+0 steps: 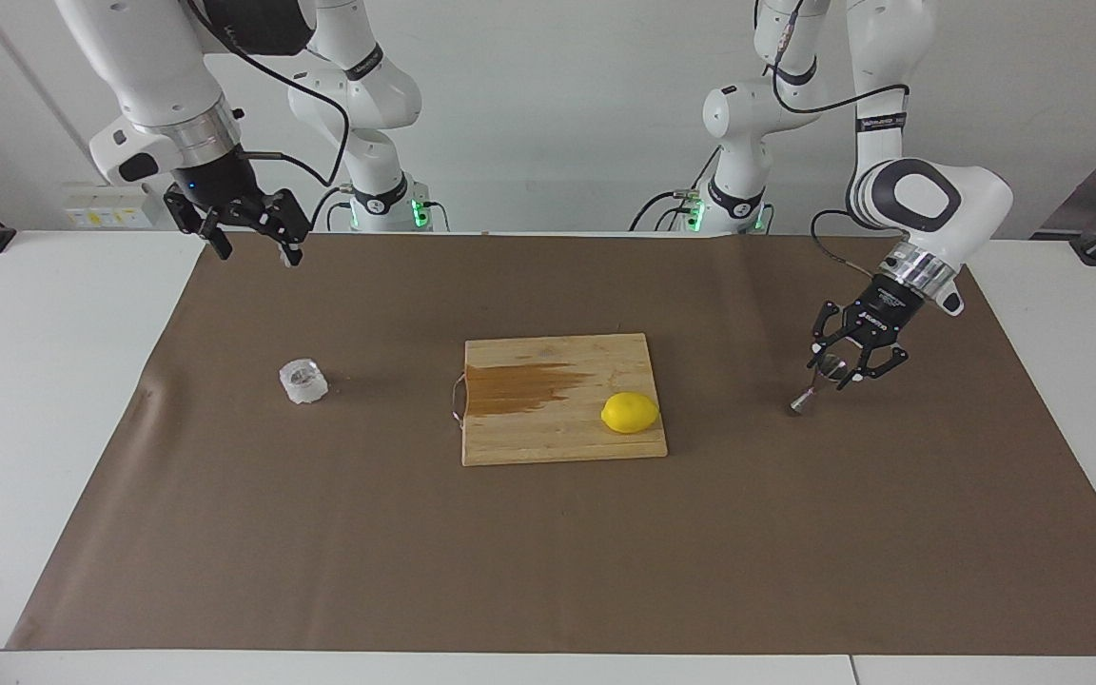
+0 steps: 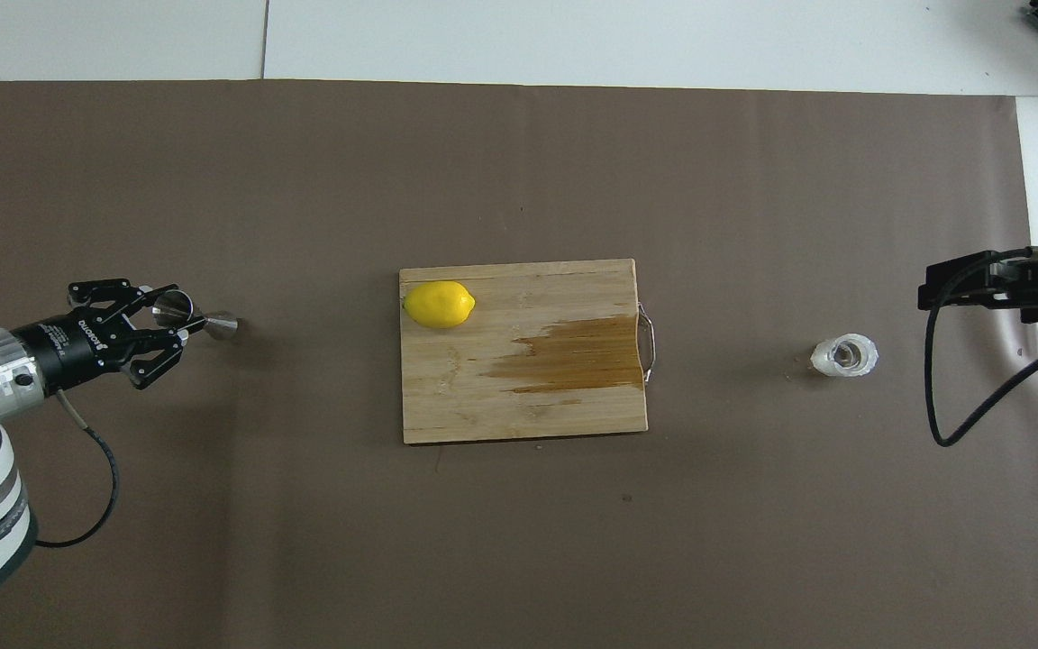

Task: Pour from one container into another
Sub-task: 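Lift the metal cup with the left gripper toward the cutting board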

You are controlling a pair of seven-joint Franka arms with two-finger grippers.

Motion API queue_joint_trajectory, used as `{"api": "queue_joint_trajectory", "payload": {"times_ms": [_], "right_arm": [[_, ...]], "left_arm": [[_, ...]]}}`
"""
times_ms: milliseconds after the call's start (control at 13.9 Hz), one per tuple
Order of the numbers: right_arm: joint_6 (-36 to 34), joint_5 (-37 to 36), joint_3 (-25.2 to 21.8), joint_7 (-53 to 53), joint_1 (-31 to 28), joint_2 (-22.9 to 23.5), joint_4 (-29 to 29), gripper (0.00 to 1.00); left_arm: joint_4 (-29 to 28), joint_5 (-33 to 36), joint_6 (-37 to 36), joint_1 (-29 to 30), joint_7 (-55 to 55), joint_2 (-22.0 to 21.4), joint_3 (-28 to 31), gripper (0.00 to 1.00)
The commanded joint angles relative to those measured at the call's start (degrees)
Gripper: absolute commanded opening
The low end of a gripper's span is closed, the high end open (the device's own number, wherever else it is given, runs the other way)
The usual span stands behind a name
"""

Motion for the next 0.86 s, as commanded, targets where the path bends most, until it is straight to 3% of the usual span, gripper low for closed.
{"api": "queue_joint_trajectory", "payload": {"times_ms": [0, 216, 504, 792], "right_arm": [[0.31, 1.15, 0.44, -1.41, -0.96, -1.17, -1.21, 1.00], [0.31, 1.15, 0.44, -1.41, -0.96, -1.17, -1.21, 1.00], [0.31, 1.15, 0.44, -1.41, -0.96, -1.17, -1.21, 1.00], [0.31, 1.15, 0.44, -1.41, -0.96, -1.17, -1.21, 1.00]], "left_arm": [[4.29, 1.91, -3.70, -3.36, -4.80, -0.91, 0.41, 0.00], [9.82, 9.46, -3.35, -9.86, -18.65, -0.92, 0.14, 0.00], [12.30, 10.80, -1.95, -18.91, -25.99, -0.65, -0.12, 0.00], [10.28, 7.92, 14.72, -31.21, -32.13, 0.31, -0.47, 0.00]]}}
